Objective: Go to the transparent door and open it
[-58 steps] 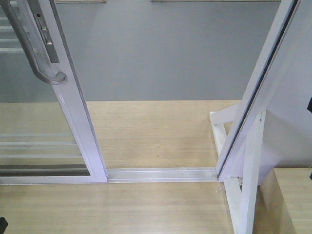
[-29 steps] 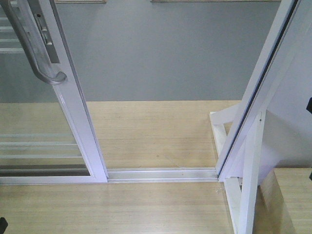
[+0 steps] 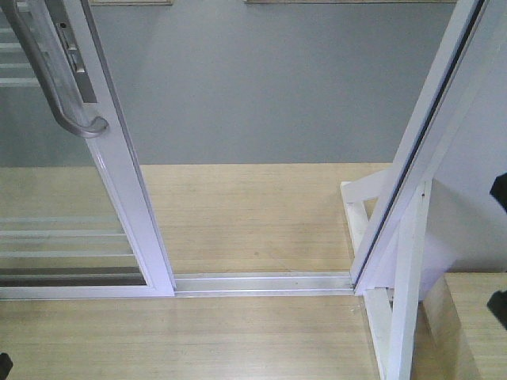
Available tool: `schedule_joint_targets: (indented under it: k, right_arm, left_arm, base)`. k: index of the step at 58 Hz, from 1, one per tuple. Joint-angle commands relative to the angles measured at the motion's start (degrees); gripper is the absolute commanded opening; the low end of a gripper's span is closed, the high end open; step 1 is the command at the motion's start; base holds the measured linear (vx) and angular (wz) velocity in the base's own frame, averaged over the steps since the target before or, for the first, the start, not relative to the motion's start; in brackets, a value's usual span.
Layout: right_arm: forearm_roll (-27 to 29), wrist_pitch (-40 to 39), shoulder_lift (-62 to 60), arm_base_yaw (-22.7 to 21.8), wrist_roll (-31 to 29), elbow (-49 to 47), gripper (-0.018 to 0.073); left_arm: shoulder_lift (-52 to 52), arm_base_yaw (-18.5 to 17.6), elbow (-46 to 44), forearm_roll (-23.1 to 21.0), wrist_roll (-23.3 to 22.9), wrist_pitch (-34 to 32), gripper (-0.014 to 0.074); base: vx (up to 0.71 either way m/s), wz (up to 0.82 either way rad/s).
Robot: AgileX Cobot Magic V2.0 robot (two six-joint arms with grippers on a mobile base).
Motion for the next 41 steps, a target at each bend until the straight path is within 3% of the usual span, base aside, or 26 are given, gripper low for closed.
schedule_joint_targets:
  k: [1,9,13,18,26,41]
  right_arm:
    - [0.01,-12.46,-3.48,-0.24,-0.39,7.27,-0.0001]
    - [0.06,-16.87,-10.71,-0.24,-0.39,21.11,-0.0001]
    - [0.08,-6.60,-13.60,-0.45,-0.39,19.94,-0.0001]
    - [0.08,-0.38,-16.63,-1.51,-0.39,20.17,-0.0001]
    - [0.01,3.23,-20.09,-5.17,-0.39,20.65,-0.0001]
    - [-0.12,3.11,-19.92,-10.34,-0.39,20.65,-0.0001]
  left_arm:
    - [-0.74,-0.17,1.28,-0.21,-0.09,-3.99,0.0000]
    - [-0.74,-0.17,1.28,-0.21,-0.09,-3.99,0.0000]
    - [-0.74,-0.17,1.28,-0.21,-0.09,-3.99,0.0000]
    - [-0.74,-0.17,1.28,-0.12,-0.09,-4.00,0.0000]
    - [-0.74,-0.17,1.28,-0.12,-0.09,-4.00,0.0000]
    - [-0.74,-0.17,1.28,-0.18,-0.09,-3.99,0.0000]
  base:
    - [0.00,0.00]
    - [0.00,0.00]
    - [0.00,0.00]
    - [0.00,0.00]
    - [0.00,0.00]
    - [0.00,0.00]
